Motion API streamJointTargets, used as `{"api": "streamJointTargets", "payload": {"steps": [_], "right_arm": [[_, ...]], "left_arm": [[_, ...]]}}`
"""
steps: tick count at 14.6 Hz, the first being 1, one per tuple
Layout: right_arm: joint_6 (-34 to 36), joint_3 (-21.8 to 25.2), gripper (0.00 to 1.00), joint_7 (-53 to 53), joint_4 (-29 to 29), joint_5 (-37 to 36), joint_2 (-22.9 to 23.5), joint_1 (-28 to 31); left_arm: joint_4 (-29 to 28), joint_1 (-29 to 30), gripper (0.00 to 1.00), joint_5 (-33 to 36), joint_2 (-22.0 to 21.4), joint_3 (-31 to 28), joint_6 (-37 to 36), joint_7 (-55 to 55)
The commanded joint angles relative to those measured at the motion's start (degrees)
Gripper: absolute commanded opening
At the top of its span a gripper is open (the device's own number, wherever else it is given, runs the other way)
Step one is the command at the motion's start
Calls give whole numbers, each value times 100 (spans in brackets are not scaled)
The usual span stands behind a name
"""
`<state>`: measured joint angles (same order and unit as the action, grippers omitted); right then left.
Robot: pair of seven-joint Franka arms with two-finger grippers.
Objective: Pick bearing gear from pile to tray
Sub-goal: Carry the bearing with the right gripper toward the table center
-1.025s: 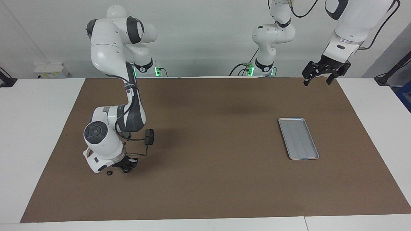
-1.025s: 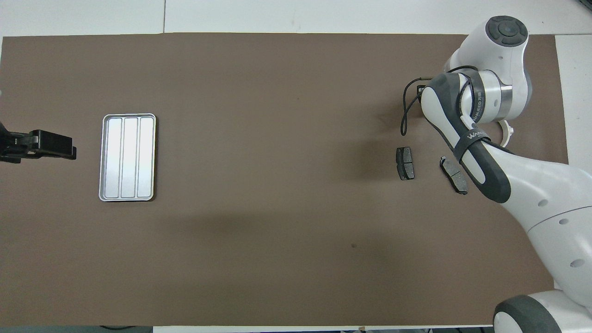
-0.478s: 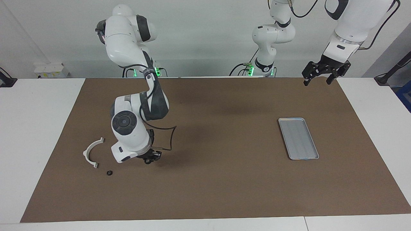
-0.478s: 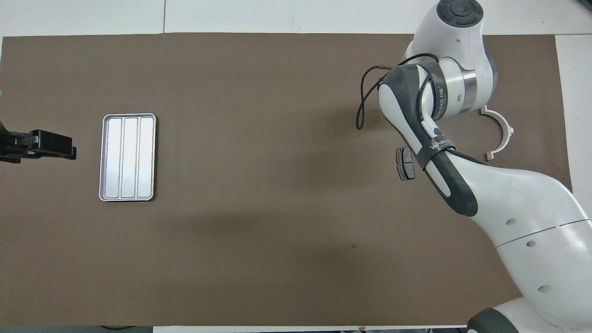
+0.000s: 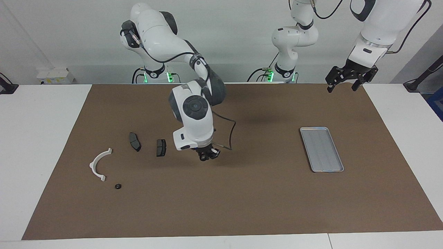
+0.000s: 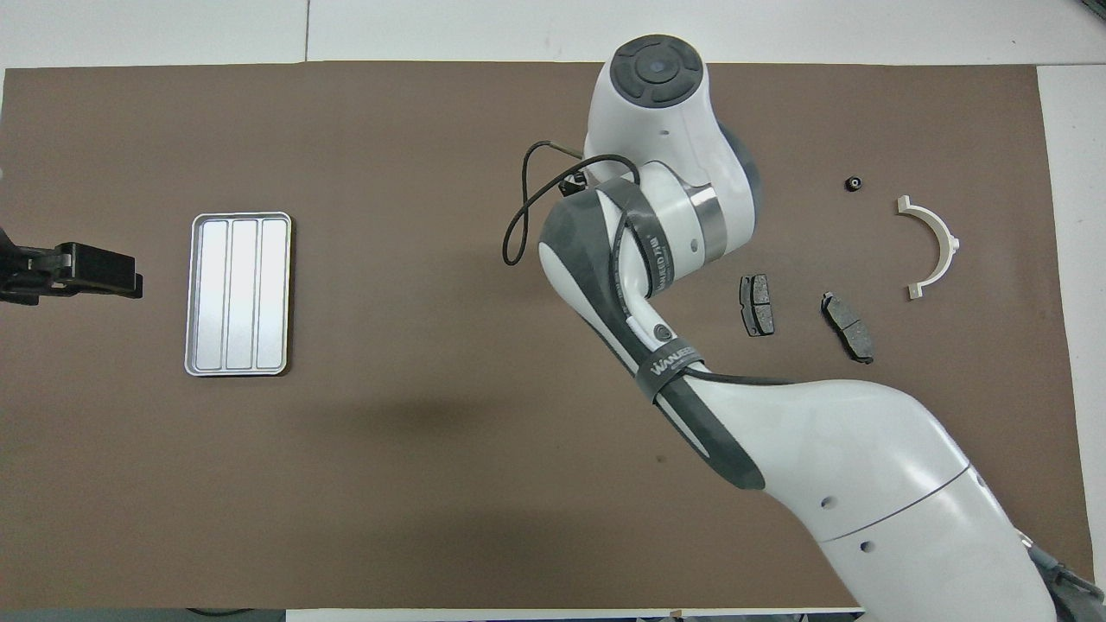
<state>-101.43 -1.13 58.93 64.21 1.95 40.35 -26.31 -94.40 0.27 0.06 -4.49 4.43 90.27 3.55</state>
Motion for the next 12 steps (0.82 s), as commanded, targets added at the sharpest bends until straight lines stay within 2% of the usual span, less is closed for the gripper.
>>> {"api": "streamJointTargets", "payload": {"steps": [1, 6, 12], "right_arm": [[123, -19, 21, 819, -294, 130, 17, -355], [-113, 7, 20, 2279, -383, 121, 131, -1164], [-535, -1, 19, 3247, -374, 121, 420, -1552]], "left_arm": [[36, -10, 100, -41, -61, -12, -115, -30], [36, -10, 100, -41, -61, -12, -115, -30], [36, -10, 100, -41, -61, -12, -115, -30]]}}
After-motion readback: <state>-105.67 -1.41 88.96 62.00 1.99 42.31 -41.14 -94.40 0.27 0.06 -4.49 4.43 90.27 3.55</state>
